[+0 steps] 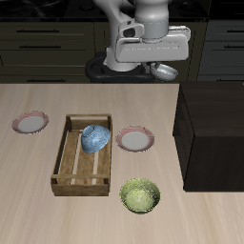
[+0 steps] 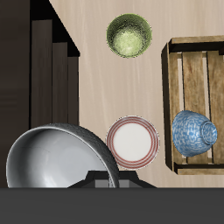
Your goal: Place the white bowl onto the plate that is in the table center
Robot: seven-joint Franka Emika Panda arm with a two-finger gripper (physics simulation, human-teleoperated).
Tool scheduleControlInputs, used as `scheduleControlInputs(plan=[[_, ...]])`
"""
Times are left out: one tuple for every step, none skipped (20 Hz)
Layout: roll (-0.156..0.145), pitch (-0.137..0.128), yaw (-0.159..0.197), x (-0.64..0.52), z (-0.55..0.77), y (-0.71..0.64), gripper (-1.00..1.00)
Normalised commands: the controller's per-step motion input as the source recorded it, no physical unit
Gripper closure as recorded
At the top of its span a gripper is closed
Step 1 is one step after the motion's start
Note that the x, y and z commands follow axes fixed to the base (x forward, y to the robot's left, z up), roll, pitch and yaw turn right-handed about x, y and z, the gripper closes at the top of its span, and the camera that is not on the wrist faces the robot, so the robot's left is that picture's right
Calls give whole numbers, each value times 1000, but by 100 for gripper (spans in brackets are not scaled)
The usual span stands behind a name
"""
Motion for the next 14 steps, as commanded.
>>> scheduleControlInputs(plan=[[-49,-39,14,-94,-42,-501,100],[-15,33,-44,-55,-98,-428,100],[-55,-10,10,-50,-52,-255,100],[-43,-40,34,-103,-78,-417,100],[-3,-9,26,-83,-122,-448,100],[-84,16,-40,-217,-152,-954,100],[-16,18,-16,-66,-113,-417,100],[-46,26,-49,-95,-92,-445,100],[-49,-14,-6,-100,-60,-414,100],[-15,-8,-7,-141,-61,-299,100],[0,0,0,-1,-2,60,100],[-90,-8,-48,-272,-189,-816,100],[-1,-3,-4,-160,-128,-215,100],[-17,-16,47,-177,-175,-259,100]])
